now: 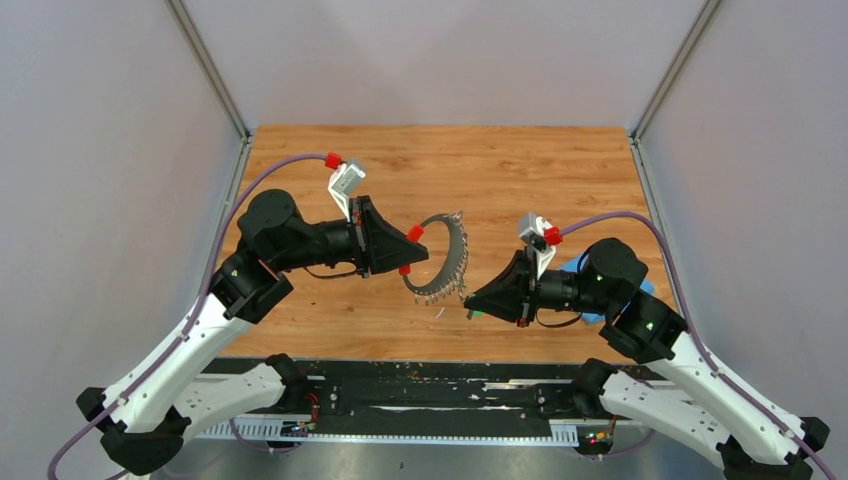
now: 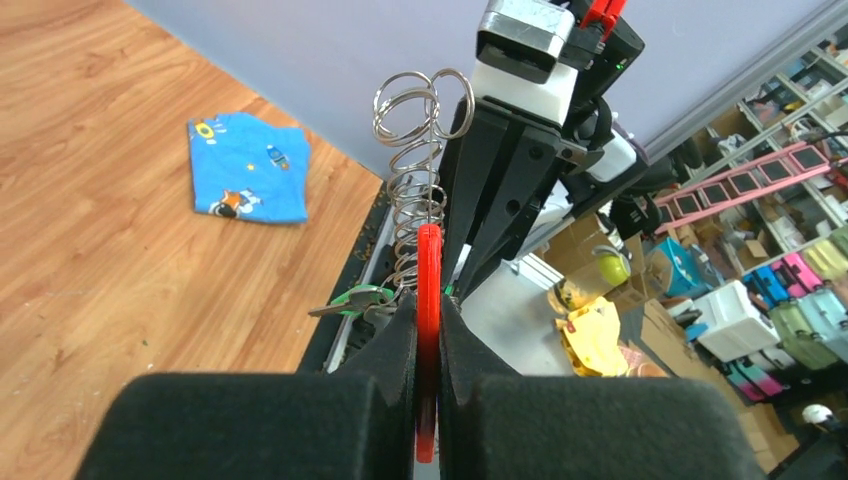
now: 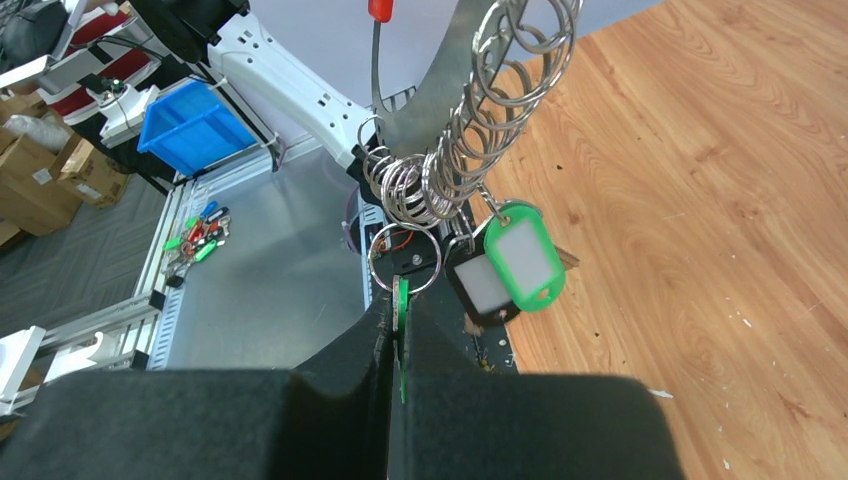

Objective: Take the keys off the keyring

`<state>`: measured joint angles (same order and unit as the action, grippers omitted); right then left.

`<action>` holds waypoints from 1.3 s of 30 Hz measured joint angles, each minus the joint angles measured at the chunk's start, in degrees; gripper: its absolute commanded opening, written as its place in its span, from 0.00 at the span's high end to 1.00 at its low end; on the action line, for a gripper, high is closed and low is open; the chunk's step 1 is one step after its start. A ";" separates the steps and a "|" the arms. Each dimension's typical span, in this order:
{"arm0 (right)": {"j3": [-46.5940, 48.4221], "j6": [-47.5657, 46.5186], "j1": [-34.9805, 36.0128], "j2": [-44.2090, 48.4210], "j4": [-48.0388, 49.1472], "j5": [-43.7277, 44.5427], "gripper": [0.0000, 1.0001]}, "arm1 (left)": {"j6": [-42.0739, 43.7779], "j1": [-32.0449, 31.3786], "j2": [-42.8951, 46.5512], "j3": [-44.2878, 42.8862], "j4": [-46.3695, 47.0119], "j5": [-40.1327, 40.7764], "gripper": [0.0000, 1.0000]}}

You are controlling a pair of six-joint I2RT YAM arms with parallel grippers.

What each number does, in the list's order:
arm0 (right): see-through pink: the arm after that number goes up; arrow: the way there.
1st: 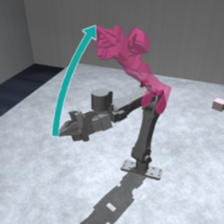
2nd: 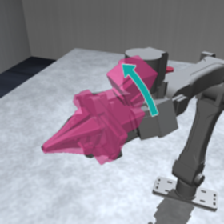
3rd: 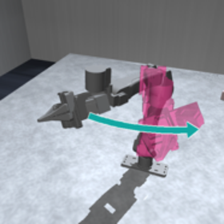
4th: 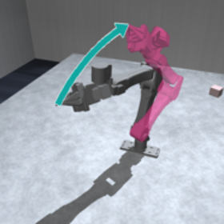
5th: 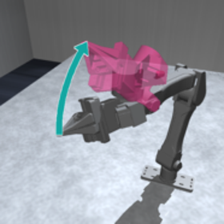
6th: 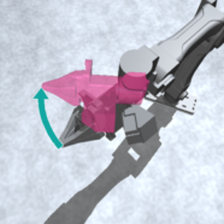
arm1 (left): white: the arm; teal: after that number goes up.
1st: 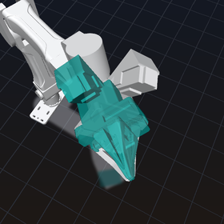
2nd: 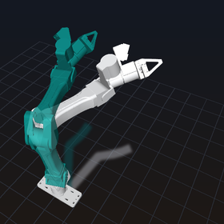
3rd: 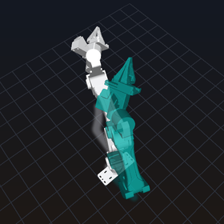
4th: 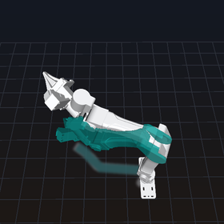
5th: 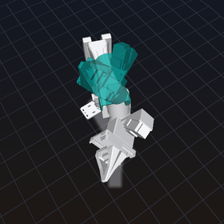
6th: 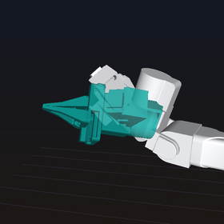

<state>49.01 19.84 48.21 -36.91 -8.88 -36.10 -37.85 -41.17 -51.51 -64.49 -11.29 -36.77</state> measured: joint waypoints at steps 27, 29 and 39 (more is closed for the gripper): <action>0.00 -3.26 4.81 1.31 -2.84 4.20 0.99 | 12.24 -6.29 0.66 1.81 3.28 3.39 1.00; 0.00 -3.41 4.81 2.03 -3.28 5.31 0.99 | 12.74 -6.38 0.50 1.53 2.38 4.13 1.00; 0.00 -3.32 4.83 4.26 -4.48 10.75 0.99 | 13.22 -6.67 -0.20 -0.81 -1.73 6.64 1.00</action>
<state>49.01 16.51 53.04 -32.64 -13.37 -25.34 -24.62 -47.83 -51.70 -65.30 -13.02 -30.13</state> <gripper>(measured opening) 0.025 0.031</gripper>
